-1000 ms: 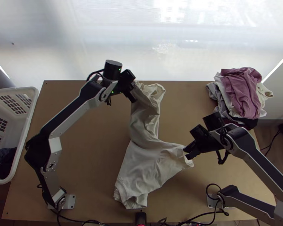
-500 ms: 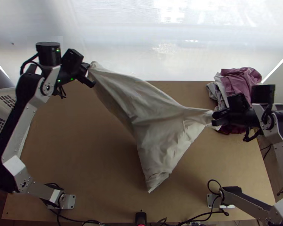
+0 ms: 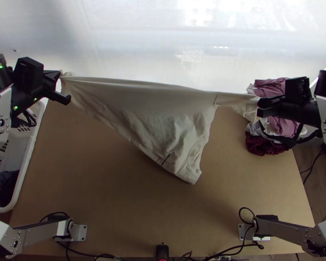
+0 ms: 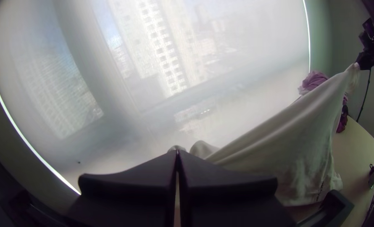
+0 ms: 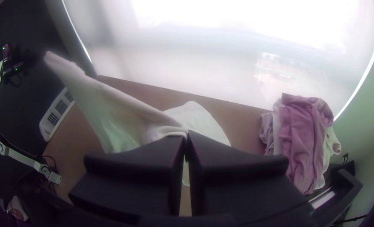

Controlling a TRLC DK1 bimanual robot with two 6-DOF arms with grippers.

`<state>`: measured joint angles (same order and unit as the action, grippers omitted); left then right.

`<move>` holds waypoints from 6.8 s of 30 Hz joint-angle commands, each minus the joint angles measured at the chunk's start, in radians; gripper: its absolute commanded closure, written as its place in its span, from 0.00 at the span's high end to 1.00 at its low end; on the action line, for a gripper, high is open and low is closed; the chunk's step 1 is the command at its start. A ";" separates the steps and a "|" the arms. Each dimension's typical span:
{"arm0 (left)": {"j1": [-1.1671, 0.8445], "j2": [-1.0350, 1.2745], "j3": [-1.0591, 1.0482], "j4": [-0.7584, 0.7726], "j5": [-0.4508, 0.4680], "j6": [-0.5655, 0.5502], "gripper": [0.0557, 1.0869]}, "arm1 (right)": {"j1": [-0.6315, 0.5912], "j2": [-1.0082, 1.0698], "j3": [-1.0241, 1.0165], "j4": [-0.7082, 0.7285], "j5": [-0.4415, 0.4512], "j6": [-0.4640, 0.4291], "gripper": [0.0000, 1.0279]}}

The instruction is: Fold the t-shirt

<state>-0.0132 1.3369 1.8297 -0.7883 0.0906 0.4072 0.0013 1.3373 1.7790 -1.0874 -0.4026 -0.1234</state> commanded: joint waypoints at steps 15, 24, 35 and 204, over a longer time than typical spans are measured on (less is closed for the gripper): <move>-0.047 -0.743 -0.739 -0.301 0.075 0.067 0.04 | 0.506 -0.271 -0.512 -0.342 0.008 -0.117 0.03; -0.053 -0.926 -0.995 -0.351 0.075 0.148 0.04 | 0.678 -0.263 -0.917 -0.292 0.011 -0.174 0.03; -0.094 -0.958 -1.095 -0.318 0.055 0.222 0.95 | 0.749 -0.058 -0.906 -0.195 0.015 -0.151 0.03; 0.009 -0.821 -0.337 0.106 -0.003 -0.004 0.04 | 0.378 -0.288 0.270 -0.321 0.205 0.004 0.03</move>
<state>-0.0189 0.5983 1.4666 -0.6407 0.0959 0.4690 0.4572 1.1213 1.9923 -1.3983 -0.2306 -0.1482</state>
